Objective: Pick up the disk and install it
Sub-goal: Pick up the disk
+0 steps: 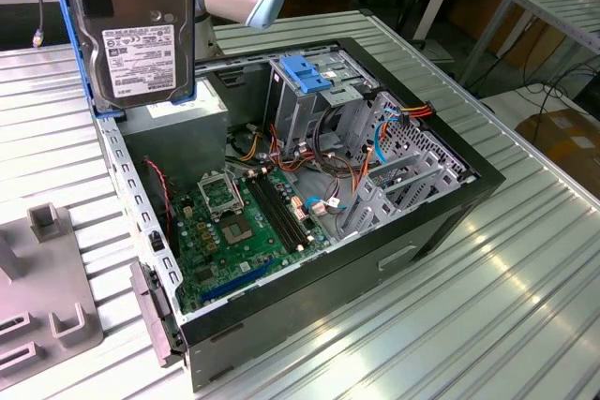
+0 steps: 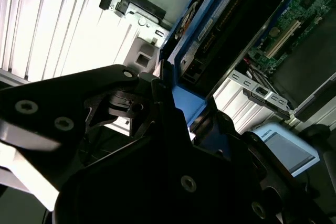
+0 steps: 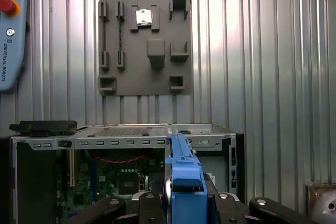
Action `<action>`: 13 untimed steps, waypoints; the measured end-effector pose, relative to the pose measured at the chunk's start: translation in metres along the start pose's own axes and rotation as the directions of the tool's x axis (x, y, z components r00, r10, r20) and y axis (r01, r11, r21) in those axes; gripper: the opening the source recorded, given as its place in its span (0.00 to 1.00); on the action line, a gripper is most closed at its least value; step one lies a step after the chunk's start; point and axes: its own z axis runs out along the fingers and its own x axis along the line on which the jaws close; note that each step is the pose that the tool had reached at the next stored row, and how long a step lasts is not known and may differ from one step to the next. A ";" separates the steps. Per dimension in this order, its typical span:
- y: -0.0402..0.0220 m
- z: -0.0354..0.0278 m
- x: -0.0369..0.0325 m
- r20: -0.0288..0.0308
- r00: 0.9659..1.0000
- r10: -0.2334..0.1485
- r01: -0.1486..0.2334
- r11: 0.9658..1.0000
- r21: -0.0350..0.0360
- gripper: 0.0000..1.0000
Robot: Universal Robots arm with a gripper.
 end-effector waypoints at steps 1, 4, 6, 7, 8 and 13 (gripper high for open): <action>-0.0029 0.0000 0.0001 0.000 1.000 0.000 0.000 1.000 0.000 0.37; -0.0125 0.0001 0.0004 0.000 1.000 0.000 0.000 1.000 0.000 0.37; -0.0184 0.0002 0.0005 0.000 1.000 0.000 0.000 1.000 0.000 0.37; -0.0219 0.0003 0.0006 0.000 1.000 0.001 -0.001 1.000 0.000 0.37; -0.0246 0.0004 0.0006 0.000 1.000 0.001 -0.001 1.000 0.000 0.37; -0.0371 0.0011 0.0023 0.000 1.000 0.005 -0.005 1.000 0.000 0.37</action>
